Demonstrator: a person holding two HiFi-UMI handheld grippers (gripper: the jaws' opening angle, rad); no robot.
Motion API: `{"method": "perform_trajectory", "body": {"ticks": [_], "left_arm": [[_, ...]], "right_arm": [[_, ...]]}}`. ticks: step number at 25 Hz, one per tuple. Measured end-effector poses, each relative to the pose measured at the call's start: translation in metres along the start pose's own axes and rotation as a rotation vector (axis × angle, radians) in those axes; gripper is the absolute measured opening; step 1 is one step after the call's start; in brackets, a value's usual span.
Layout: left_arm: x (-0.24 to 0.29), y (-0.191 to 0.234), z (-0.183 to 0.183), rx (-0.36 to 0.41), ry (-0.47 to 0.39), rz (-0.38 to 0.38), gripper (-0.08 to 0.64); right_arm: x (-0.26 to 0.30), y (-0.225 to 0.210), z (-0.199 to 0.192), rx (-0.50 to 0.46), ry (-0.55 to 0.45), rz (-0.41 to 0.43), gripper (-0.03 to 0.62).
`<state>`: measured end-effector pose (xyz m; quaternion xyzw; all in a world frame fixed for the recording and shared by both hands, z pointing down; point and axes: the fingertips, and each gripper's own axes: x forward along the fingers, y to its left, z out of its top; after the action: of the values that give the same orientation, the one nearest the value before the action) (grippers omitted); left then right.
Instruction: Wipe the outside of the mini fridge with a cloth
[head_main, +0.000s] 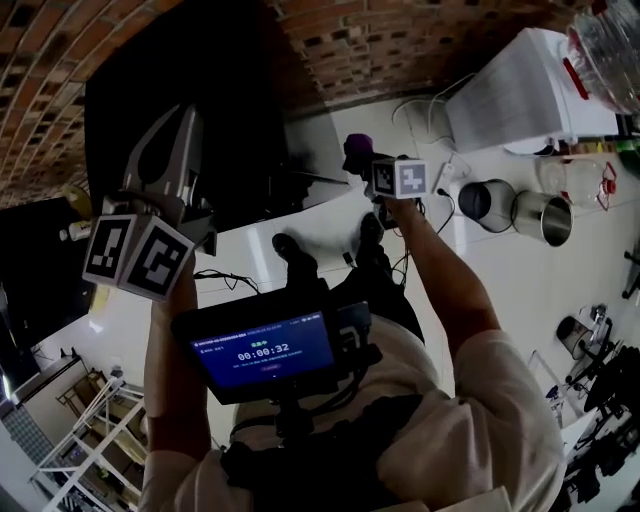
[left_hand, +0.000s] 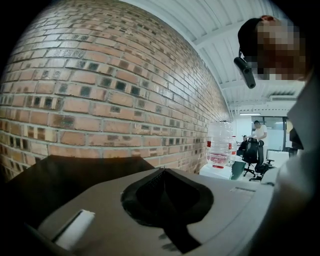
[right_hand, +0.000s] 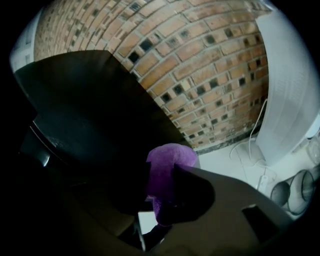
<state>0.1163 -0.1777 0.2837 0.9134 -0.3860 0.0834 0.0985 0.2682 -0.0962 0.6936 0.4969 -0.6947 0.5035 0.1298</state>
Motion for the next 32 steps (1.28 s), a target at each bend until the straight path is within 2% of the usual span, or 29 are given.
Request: {"method": "perform_trajectory", "body": {"ticks": [1, 6, 11, 13, 19, 25, 32], "left_arm": [[-0.004, 0.003, 0.0, 0.001, -0.007, -0.005, 0.02], [-0.041, 0.023, 0.006, -0.005, -0.026, -0.038, 0.021], [-0.064, 0.041, 0.011, -0.043, -0.048, -0.088, 0.101], [-0.076, 0.053, 0.013, -0.048, -0.048, -0.098, 0.126], [-0.109, 0.085, 0.023, -0.038, -0.1, -0.117, 0.14], [-0.133, 0.105, 0.035, -0.074, -0.14, -0.122, 0.152], [-0.161, 0.148, 0.027, -0.116, -0.172, -0.111, 0.17]], "right_arm": [[-0.011, 0.006, 0.01, -0.017, -0.024, -0.005, 0.106], [-0.078, 0.057, 0.059, -0.109, -0.16, -0.033, 0.106], [-0.158, 0.098, 0.115, -0.238, -0.258, -0.115, 0.107], [-0.185, 0.122, 0.131, -0.281, -0.291, -0.139, 0.107], [-0.257, 0.212, 0.185, -0.45, -0.419, -0.174, 0.109], [-0.258, 0.309, 0.202, -0.573, -0.44, -0.094, 0.11], [-0.189, 0.422, 0.187, -0.633, -0.419, 0.056, 0.112]]}}
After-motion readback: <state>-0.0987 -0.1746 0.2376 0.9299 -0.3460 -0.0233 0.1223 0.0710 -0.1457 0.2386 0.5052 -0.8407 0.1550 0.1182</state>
